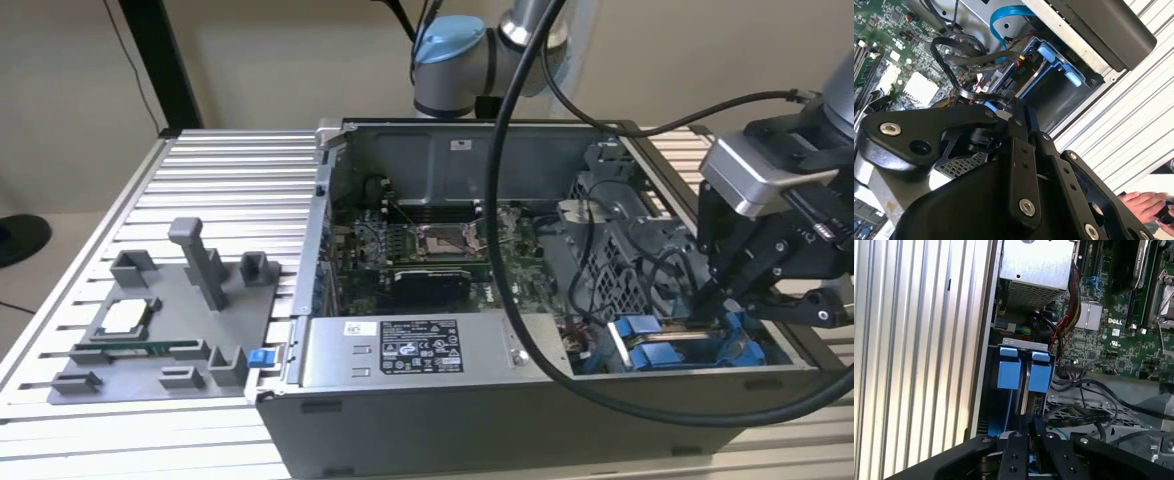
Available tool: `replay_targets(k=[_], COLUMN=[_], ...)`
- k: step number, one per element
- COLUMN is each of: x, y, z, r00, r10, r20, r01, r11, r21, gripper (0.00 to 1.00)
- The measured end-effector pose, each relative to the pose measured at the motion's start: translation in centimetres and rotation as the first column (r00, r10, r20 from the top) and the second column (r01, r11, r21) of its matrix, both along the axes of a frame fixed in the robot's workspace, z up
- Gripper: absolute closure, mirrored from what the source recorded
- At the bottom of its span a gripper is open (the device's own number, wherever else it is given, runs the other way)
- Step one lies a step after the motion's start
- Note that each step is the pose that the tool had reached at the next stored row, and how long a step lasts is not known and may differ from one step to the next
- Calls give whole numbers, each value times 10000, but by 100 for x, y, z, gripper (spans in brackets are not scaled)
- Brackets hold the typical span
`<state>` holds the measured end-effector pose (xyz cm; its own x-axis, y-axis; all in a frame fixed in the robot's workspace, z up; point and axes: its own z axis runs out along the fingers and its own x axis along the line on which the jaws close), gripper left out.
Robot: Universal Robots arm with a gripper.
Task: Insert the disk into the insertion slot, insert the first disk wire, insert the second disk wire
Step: 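Insert the second disk wire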
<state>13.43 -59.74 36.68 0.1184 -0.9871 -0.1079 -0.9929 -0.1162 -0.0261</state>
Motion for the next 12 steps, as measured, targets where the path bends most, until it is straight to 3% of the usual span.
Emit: replay_targets(k=[9,12], x=[0,-2], y=[1,0], z=[-8,-25], r00=[10000,10000], r10=[0,-1], r20=[6,86], r01=[0,1], r11=[10000,10000], r21=[-3,-2], gripper=[100,100])
